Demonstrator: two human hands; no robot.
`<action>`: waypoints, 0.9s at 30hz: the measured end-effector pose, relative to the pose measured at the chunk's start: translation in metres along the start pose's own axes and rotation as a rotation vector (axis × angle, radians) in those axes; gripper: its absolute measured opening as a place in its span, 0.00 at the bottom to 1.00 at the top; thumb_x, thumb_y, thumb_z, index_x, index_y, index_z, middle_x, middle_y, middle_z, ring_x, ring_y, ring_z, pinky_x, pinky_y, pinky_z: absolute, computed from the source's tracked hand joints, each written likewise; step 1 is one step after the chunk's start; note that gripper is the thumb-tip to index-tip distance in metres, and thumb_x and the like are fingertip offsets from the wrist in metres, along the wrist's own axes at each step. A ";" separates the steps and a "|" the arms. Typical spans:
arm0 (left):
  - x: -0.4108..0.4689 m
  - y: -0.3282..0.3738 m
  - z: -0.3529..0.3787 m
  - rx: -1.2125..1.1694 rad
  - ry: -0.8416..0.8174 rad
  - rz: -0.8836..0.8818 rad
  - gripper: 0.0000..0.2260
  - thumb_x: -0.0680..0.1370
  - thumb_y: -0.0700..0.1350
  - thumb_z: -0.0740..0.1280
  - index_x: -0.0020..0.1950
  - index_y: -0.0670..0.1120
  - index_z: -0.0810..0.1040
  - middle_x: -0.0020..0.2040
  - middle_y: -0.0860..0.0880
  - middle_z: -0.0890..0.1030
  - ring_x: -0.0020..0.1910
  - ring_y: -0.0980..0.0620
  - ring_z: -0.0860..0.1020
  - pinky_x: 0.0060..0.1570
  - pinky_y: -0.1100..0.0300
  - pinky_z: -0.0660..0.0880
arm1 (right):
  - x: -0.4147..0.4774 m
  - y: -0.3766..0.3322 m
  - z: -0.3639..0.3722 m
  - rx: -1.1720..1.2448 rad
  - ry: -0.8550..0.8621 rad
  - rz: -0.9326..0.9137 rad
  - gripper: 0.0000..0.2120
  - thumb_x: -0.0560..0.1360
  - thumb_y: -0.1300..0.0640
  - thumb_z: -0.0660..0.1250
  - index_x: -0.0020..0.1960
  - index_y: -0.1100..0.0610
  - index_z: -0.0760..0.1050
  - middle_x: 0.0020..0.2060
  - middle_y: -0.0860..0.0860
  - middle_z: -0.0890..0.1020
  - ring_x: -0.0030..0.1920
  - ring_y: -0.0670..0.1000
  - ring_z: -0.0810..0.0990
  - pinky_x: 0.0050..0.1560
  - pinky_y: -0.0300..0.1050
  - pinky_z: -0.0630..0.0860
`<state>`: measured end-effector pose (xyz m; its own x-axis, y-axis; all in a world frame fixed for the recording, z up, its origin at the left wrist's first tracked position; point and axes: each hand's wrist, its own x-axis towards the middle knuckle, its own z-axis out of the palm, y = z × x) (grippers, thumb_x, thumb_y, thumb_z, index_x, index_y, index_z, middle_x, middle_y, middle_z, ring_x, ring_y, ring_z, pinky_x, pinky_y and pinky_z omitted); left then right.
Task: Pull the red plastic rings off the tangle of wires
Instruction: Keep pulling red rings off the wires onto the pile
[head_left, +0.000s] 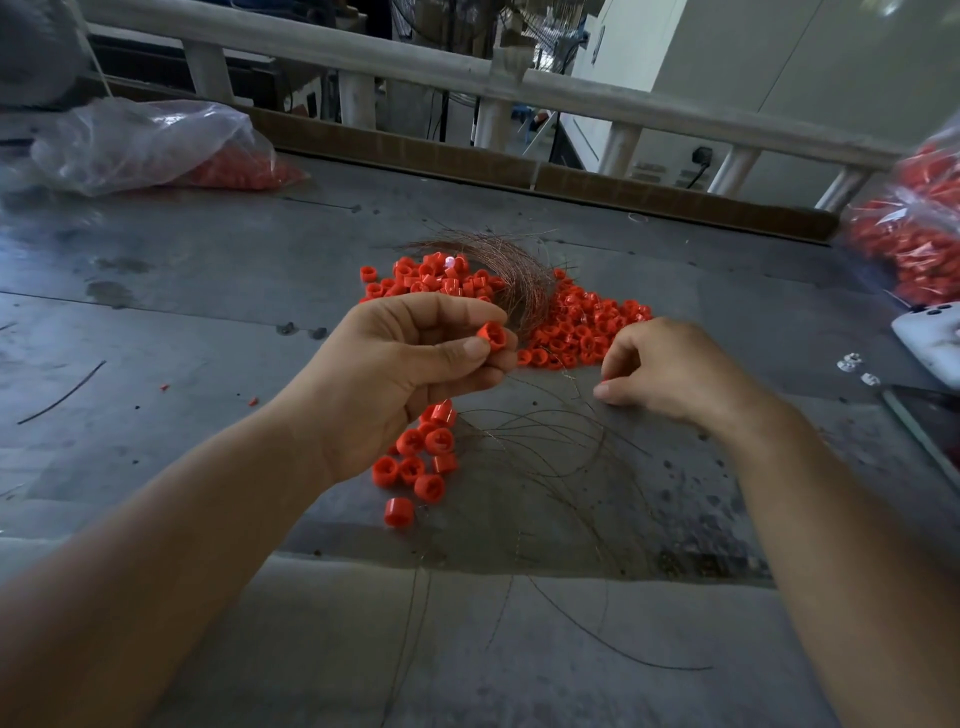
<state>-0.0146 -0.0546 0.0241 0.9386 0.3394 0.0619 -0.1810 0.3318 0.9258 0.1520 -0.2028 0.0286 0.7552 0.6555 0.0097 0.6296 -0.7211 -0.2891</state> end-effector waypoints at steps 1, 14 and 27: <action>0.000 0.000 0.000 0.003 0.001 -0.002 0.10 0.65 0.34 0.65 0.44 0.39 0.79 0.38 0.45 0.84 0.38 0.52 0.83 0.36 0.66 0.78 | 0.000 -0.001 -0.001 0.042 0.027 -0.008 0.10 0.67 0.57 0.74 0.35 0.50 0.73 0.34 0.44 0.75 0.38 0.44 0.75 0.37 0.38 0.70; 0.001 -0.001 0.000 0.056 0.023 0.006 0.10 0.64 0.35 0.66 0.42 0.41 0.81 0.37 0.45 0.84 0.37 0.53 0.83 0.36 0.66 0.78 | -0.031 -0.051 -0.003 0.800 0.050 -0.256 0.10 0.66 0.67 0.72 0.40 0.53 0.77 0.31 0.51 0.81 0.31 0.47 0.81 0.34 0.37 0.79; 0.001 -0.001 0.001 0.079 0.032 0.006 0.11 0.64 0.35 0.66 0.44 0.41 0.80 0.37 0.45 0.84 0.37 0.53 0.83 0.36 0.66 0.78 | -0.033 -0.052 -0.004 1.030 -0.059 -0.229 0.12 0.72 0.71 0.64 0.46 0.56 0.77 0.40 0.51 0.81 0.40 0.43 0.82 0.42 0.32 0.77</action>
<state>-0.0137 -0.0554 0.0236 0.9275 0.3693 0.0573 -0.1623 0.2598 0.9519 0.0949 -0.1875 0.0472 0.6104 0.7817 0.1282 0.2763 -0.0584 -0.9593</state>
